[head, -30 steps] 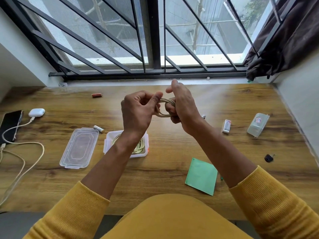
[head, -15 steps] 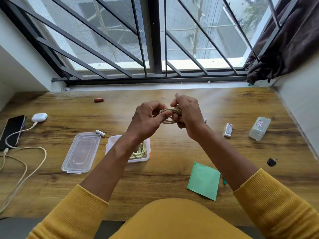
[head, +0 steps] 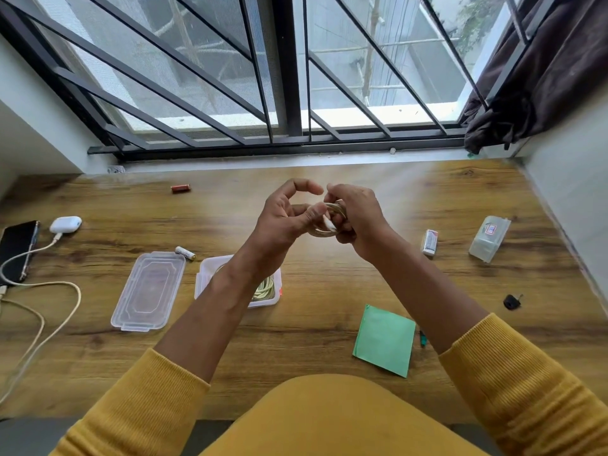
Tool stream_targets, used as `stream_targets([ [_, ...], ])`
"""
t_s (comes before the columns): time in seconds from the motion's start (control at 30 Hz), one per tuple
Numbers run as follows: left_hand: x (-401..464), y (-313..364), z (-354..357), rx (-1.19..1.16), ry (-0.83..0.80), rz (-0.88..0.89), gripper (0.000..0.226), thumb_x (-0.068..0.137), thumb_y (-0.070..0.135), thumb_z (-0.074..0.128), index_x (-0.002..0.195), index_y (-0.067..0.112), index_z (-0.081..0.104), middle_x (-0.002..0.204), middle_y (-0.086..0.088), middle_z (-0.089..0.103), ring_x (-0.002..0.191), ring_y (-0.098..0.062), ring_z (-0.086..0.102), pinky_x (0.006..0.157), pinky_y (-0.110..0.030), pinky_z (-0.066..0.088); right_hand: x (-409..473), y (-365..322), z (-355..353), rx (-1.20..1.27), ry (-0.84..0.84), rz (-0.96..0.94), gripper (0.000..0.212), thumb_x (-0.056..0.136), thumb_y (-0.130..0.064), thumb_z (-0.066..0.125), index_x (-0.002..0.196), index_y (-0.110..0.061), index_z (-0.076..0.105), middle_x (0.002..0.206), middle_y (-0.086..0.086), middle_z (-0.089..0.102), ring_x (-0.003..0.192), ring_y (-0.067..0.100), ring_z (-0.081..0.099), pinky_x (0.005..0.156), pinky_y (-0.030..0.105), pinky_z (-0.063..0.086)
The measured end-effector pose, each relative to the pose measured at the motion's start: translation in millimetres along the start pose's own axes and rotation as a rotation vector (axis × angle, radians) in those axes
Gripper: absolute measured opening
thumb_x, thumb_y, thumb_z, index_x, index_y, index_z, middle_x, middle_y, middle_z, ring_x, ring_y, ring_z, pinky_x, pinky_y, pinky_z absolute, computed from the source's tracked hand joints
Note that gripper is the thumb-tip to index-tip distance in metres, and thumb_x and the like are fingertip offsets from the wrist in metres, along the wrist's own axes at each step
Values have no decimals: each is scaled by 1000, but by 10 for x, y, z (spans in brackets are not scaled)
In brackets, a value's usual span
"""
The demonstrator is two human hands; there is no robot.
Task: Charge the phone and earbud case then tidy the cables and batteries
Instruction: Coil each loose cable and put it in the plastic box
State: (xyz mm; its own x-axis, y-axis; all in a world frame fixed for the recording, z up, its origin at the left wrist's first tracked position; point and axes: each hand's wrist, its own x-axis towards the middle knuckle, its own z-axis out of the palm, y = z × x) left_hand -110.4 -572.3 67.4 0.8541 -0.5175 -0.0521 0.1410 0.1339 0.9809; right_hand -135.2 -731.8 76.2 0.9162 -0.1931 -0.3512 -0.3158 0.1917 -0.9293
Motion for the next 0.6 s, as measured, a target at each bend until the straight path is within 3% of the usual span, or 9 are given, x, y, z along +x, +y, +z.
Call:
stream_targets([
  [0.07, -14, -9, -11, -26, -85, -12, 26, 101, 4, 63, 127, 1, 61, 102, -21, 75, 92, -28, 72, 90, -40, 58, 5, -8, -12, 6, -23, 53, 34, 104, -30, 51, 75, -15, 57, 50, 1, 45, 45, 14, 36, 45, 21, 25],
  [0.17, -47, -14, -39, -88, -147, -49, 37, 96, -10, 60, 133, -5, 61, 115, -23, 70, 108, -32, 67, 100, -41, 56, 44, -28, -91, 112, -135, 179, 56, 102, -65, 45, 81, -15, 61, 55, 1, 44, 43, 13, 34, 46, 22, 20],
  [0.23, -53, -33, -43, -77, -82, -48, 41, 95, -11, 64, 135, -5, 62, 114, -24, 70, 106, -33, 67, 98, -40, 57, 69, -32, -167, 200, -250, 198, 76, 95, -79, 44, 99, -7, 67, 62, 5, 47, 44, 12, 35, 48, 23, 16],
  [0.3, -42, -71, -46, -80, 28, -39, 41, 93, -1, 69, 133, -5, 65, 111, -26, 70, 98, -33, 66, 93, -40, 58, 55, -50, -211, 261, -329, 204, 80, 91, -82, 49, 104, -5, 68, 71, 8, 52, 51, 14, 38, 49, 24, 20],
  [0.37, -20, -117, -46, -121, 137, -21, 39, 89, 9, 73, 127, -1, 70, 103, -20, 74, 91, -28, 69, 90, -37, 60, 40, -58, -220, 344, -375, 226, 71, 90, -75, 59, 109, -7, 67, 81, 12, 59, 60, 17, 46, 52, 26, 31],
  [0.43, 1, -158, -36, -127, 221, 18, 33, 90, 11, 72, 122, 2, 72, 96, -14, 77, 84, -23, 71, 88, -34, 62, 18, -54, -200, 443, -401, 238, 54, 94, -51, 67, 123, -6, 61, 93, 15, 61, 70, 21, 55, 61, 28, 45],
  [0.5, 12, -185, -25, -105, 288, 62, 24, 97, 6, 67, 120, 3, 73, 93, -12, 76, 79, -19, 72, 86, -31, 62, 7, -38, -167, 510, -404, 224, 42, 93, -14, 59, 134, -4, 54, 104, 18, 59, 78, 22, 60, 66, 28, 51],
  [0.6, 21, -210, -40, -47, 340, 113, 19, 104, 3, 61, 118, 4, 73, 93, -12, 76, 81, -19, 70, 88, -32, 60, 20, -13, -122, 468, -400, 192, 59, 88, 20, 38, 141, -3, 49, 106, 20, 62, 86, 22, 63, 67, 27, 50],
])
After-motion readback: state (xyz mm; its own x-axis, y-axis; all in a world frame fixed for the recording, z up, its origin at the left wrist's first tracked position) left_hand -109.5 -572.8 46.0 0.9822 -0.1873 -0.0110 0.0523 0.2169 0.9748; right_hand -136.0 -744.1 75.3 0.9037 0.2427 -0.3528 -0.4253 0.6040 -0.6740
